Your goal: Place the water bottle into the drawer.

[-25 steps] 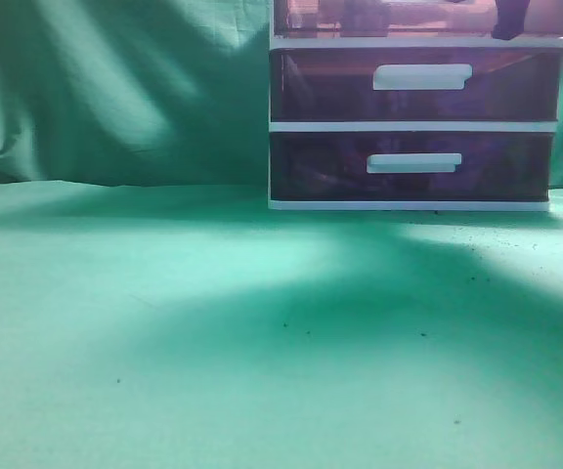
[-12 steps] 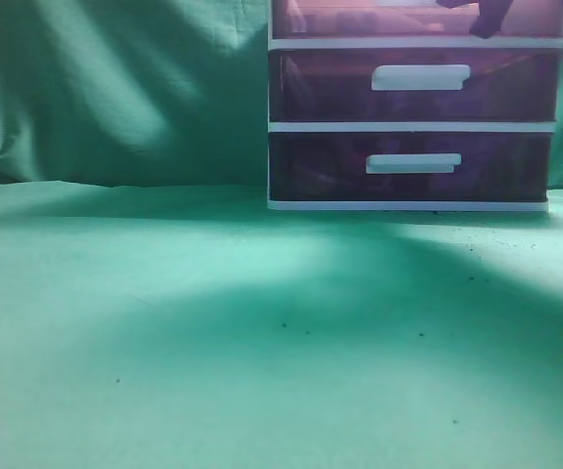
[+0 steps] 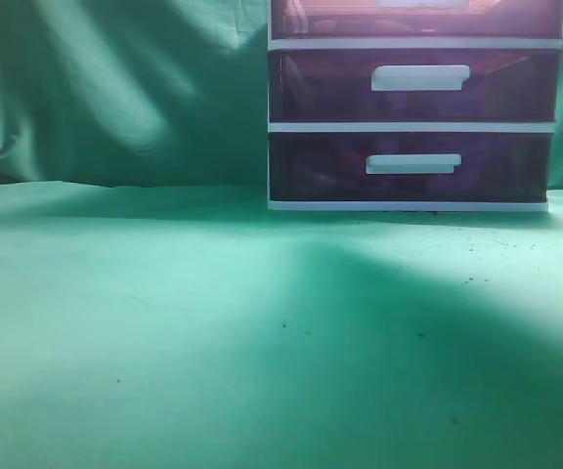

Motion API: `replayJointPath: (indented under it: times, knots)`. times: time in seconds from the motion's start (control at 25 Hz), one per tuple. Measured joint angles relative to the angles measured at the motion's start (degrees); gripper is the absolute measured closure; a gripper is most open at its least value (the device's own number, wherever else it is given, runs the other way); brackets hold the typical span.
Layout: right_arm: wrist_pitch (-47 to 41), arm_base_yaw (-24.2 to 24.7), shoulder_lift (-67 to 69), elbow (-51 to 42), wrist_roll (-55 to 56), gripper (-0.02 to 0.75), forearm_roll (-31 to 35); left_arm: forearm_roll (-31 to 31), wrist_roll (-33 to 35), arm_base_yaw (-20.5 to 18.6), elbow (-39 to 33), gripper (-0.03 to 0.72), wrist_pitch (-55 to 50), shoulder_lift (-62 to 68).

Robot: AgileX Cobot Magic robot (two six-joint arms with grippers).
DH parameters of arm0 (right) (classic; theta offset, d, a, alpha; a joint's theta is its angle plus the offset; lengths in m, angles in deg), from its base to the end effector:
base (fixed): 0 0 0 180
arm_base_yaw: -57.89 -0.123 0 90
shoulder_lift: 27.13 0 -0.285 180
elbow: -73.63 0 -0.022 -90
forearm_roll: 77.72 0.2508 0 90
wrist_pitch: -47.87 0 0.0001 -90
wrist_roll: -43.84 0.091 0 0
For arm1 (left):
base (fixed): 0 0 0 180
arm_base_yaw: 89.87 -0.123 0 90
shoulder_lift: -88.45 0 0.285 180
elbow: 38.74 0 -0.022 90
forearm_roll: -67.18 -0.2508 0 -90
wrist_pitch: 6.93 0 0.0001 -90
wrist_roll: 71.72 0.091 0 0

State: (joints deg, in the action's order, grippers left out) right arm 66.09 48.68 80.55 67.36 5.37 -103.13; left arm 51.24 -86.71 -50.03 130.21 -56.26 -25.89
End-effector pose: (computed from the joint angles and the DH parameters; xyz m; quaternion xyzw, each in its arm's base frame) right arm 0.4068 0.0783 0.3011 -0.4763 0.5804 -0.2516 0.6107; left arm 0.1615 -0.1100 0.4107 0.2219 0.8548 -0.0873 0.4609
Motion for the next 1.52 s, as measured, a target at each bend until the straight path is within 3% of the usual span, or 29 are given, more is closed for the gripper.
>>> replayJointPath:
  times: [0.28, 0.36, 0.48, 0.6, 0.68, 0.8, 1.0, 1.24, 1.52]
  knots:
    - [0.3, -0.3, -9.9, -9.6, 8.5, 0.28, -1.0, 0.7, 0.0, 0.0, -0.1, 0.688, 0.4, -0.8]
    - [0.2, -0.3, -17.2, -14.8, 16.9, 0.28, -2.5, 1.8, 0.5, 0.0, -0.7, 0.688, 3.0, -3.1]
    - [-3.1, -0.3, -25.5, -18.5, 28.5, 0.479, -5.9, 3.6, 3.0, 0.0, -3.6, 0.688, 8.8, -9.2]
    - [-12.0, -0.8, -33.3, -20.5, 41.7, 0.671, -11.9, 4.0, 3.9, 0.0, -8.0, 0.688, 11.3, -16.3]
    - [-19.8, -2.4, -37.9, -20.8, 49.2, 0.738, -13.7, 5.5, 4.7, 0.0, -12.0, 0.688, 11.9, -20.8]
    - [-32.1, -6.4, -43.2, -20.8, 52.9, 0.738, -12.7, 10.4, 8.1, 0.0, -18.7, 0.688, 13.2, -28.0]
    - [-48.3, -14.4, -48.8, -20.8, 52.8, 0.738, 0.7, 16.9, 10.9, 0.0, -30.1, 0.688, 18.4, -40.5]
    - [-65.5, -21.2, -51.8, -20.8, 41.6, 0.738, 21.6, 18.8, 11.1, 0.0, -42.4, 0.688, 25.1, -51.0]
    - [-71.4, -22.9, -57.2, -21.1, 19.7, 0.738, 48.2, 20.7, 9.2, 0.0, -51.4, 0.688, 27.0, -53.1]
